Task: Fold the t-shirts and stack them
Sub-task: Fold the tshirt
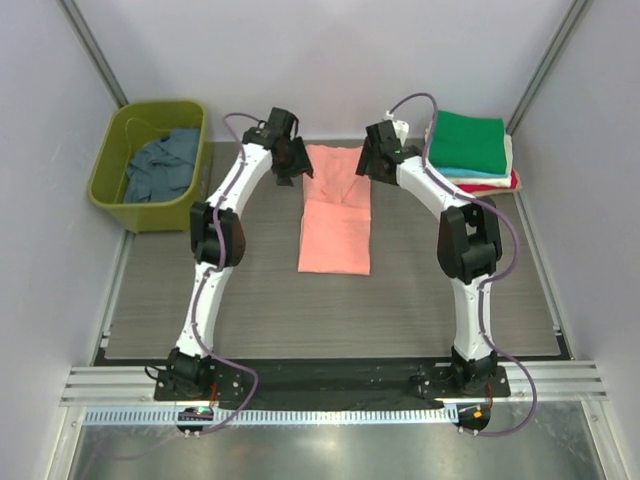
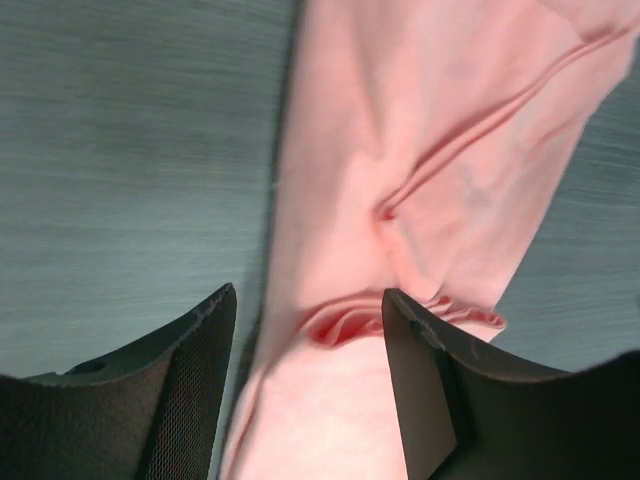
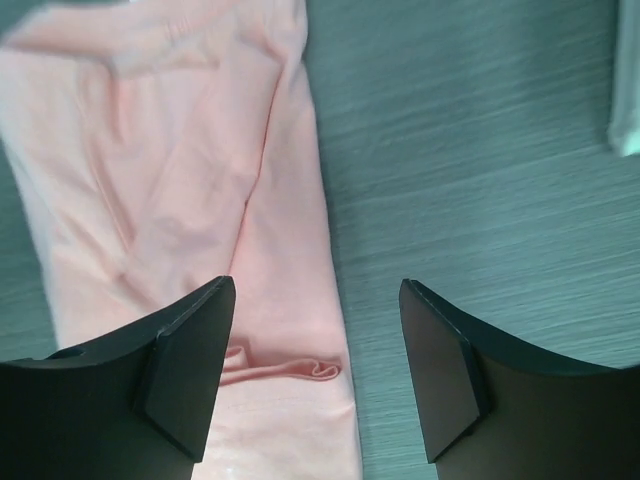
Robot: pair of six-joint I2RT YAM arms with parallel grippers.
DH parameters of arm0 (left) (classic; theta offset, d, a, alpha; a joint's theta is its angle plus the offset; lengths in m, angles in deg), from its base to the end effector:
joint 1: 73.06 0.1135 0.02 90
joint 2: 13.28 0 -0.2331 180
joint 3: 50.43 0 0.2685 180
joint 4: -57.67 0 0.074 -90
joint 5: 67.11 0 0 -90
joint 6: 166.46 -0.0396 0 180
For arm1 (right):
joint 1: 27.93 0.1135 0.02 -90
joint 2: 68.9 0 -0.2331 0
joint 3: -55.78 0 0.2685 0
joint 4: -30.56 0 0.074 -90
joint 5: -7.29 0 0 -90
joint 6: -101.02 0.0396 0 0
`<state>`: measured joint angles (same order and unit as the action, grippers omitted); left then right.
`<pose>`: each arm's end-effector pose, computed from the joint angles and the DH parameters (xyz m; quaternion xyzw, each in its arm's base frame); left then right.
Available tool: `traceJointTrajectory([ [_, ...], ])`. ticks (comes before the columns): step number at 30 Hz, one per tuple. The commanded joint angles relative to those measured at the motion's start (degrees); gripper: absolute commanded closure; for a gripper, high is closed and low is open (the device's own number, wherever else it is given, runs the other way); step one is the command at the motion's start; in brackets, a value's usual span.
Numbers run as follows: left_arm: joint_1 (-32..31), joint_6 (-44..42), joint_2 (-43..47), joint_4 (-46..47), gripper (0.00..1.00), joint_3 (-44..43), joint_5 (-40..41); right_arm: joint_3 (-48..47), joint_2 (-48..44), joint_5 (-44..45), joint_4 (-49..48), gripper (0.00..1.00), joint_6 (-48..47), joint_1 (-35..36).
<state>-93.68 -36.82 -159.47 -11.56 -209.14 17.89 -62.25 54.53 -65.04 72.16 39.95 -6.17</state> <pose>0.5024 -0.1927 0.2066 -0.1458 0.9461 -0.1798 0.2265 0.4613 0.1712 0.2011 0.1137 0.9141 0.0259 0.3885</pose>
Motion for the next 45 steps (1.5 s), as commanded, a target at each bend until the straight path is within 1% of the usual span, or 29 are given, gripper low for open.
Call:
traceJointTrajectory([
  [1, 2.3, 1.1, 10.4, -3.7, 0.38, 5.6, -2.1, -3.1, -5.7, -1.6, 4.3, 0.27, -1.3, -0.8],
  [2, 2.3, 1.1, 13.7, -0.9, 0.38, 11.4, -2.0, -1.1, -7.2, -2.7, 3.8, 0.27, -1.2, -0.8],
  [3, 2.3, 1.2, 17.4, 4.3, 0.38, 22.3, -2.0, 4.3, -10.8, -4.4, 2.6, 0.27, -0.8, -0.8],
  [4, 2.3, 1.3, 20.2, 6.1, 0.38, 26.7, -1.9, 7.6, -12.8, -5.5, 1.6, 0.27, -0.2, -0.8],
  [5, 2.2, 1.8, 24.9, 7.9, 0.38, 30.4, -1.7, 11.3, -14.6, -6.8, -1.3, 0.27, 0.7, -0.8],
  [6, 2.3, 1.8, 26.8, 8.2, 0.39, 33.7, -1.9, 18.2, -16.7, -8.6, -2.7, 0.27, 1.2, -0.8],
  [7, 2.2, 1.7, 28.7, 8.8, 0.41, 39.7, -2.6, 21.8, -20.3, -11.6, -4.0, 0.27, 1.7, -0.7],
  [8, 1.9, 1.6, 32.9, 9.5, 0.41, 43.0, -2.3, 24.9, -22.4, -13.6, -6.4, 0.27, 2.5, -0.7],
  [9, 1.8, 1.4, 34.8, 11.8, 0.42, 49.8, -2.2, 31.1, -24.2, -15.4, -7.7, 0.27, 2.8, -0.5],
  [10, 1.6, 1.3, 37.1, 13.0, 0.42, 53.1, -2.0, 33.9, -27.7, -19.1, -8.7, 0.27, 3.1, -0.3],
  [11, 1.2, 1.2, 39.0, 14.2, 0.42, 56.5, -1.9, 36.5, -29.5, -20.4, -9.7, 0.27, 3.6, -0.2],
  [12, 1.0, 1.1, 42.4, 16.4, 0.42, 59.5, -2.0, 41.5, -31.0, -21.5, -11.6, 0.27, 4.1, -0.1],
  [13, 1.0, 1.1, 43.9, 17.0, 0.42, 64.3, -2.2, 43.8, -32.6, -24.1, -12.5, 0.27, 4.6, 0.1],
  [14, 0.7, 1.1, 45.2, 17.8, 0.42, 66.5, -2.9, 46.0, -35.3, -25.0, -13.2, 0.27, 4.9, 0.3],
  [15, 0.4, 0.7, 47.6, 19.4, 0.43, 70.6, -3.2, 50.0, -36.7, -25.8, -14.8, 0.27, 5.8, 0.6],
  [17, -0.6, 0.6, 49.8, 20.7, 0.43, 74.5, -2.7, 53.5, -39.4, -27.6, -16.0, 0.27, 6.8, 1.4],
  [18, -0.8, 0.8, 50.6, 22.3, 0.43, 77.9, -2.9, 56.1, -40.0, -28.1, -16.9, 0.27, 7.3, 1.7],
  [21, -2.3, 1.9, 53.5, 25.0, 0.44, 83.4, -4.2, 60.3, -42.0, -28.4, -18.3, 0.27, 8.4, 3.2],
  [25, -4.2, 2.7, 57.1, 28.1, 0.44, 88.2, -4.1, 63.4, -42.4, -28.5, -20.0, 0.27, 9.2, 4.4],
  [29, -4.9, 3.6, 58.1, 33.5, 0.43, 92.1, -5.7, 65.2, -41.4, -28.2, -21.9, 0.27, 9.7, 4.8],
  [33, -5.3, 4.7, 57.3, 38.0, 0.45, 96.0, -8.6, 65.5, -39.6, -28.4, -22.7, 0.28, 9.7, 4.8],
  [39, -5.7, 6.2, 55.8, 43.6, 0.45, 98.1, -8.8, 65.6, -37.5, -26.8, -25.5, 0.29, 9.9, 4.8],
  [45, -5.7, 7.5, 52.3, 47.5, 0.45, 96.8, -9.9, 63.9, -32.4, -25.1, -27.0, 0.38, 9.4, 4.8],
])
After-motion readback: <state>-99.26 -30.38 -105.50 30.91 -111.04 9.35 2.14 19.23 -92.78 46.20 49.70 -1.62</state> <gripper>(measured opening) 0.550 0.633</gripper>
